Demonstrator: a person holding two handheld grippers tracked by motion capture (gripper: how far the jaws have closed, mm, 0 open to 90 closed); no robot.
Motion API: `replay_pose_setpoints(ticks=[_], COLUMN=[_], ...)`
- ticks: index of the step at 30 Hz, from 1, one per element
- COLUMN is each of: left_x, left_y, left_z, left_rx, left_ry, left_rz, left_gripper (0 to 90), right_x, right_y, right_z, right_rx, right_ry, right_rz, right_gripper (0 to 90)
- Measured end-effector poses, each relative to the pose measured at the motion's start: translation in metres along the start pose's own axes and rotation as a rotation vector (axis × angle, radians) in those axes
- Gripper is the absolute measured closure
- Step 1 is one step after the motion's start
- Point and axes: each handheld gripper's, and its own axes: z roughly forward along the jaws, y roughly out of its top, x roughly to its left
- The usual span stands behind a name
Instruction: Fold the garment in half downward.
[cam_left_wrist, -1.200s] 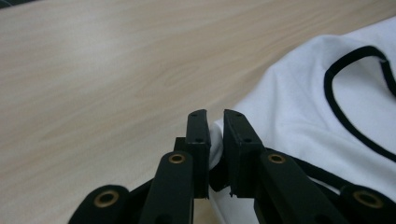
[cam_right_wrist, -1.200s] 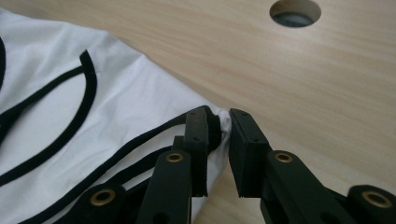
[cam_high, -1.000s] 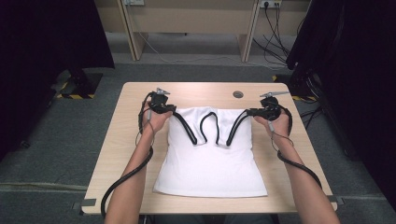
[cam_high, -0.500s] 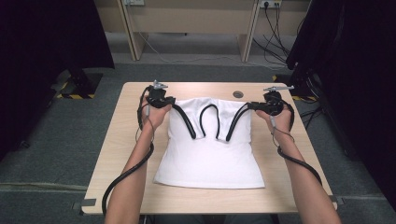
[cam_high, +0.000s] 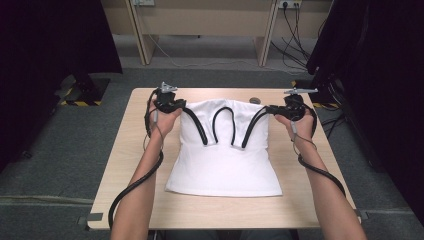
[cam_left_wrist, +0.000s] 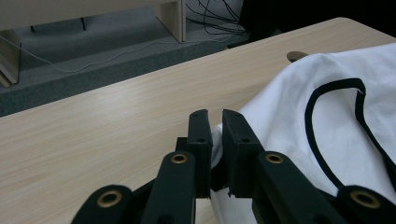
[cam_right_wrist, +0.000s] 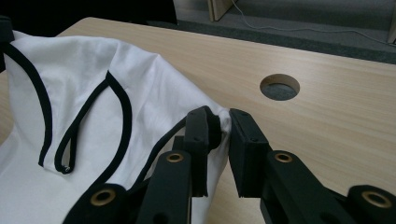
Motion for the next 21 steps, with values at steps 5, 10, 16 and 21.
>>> replay_pose_setpoints(ticks=[5,10,16,21], left_x=[0.0019,0.0021,0.005,0.0072], left_y=[-0.0004,0.0009,0.0012,-0.0006], left_z=[-0.0017,-0.0025,-0.0047,-0.0062], left_rx=[0.001,-0.008,-0.008,-0.006], left_ry=[0.004,0.009,0.018,0.022], left_rz=[0.0,-0.002,-0.003,-0.005], left_gripper=[82.0,82.0,82.0,82.1], right_x=[-0.0014,-0.0021,-0.0037,-0.0045], right_y=[0.0007,0.002,0.0026,0.003], right_z=[-0.0034,-0.0055,-0.0085,-0.0104], right_rx=[-0.005,-0.009,-0.018,-0.023], right_ry=[-0.001,-0.001,-0.001,-0.002], right_rz=[-0.001,0.0,0.003,0.003], right_gripper=[78.5,78.6,78.6,78.6])
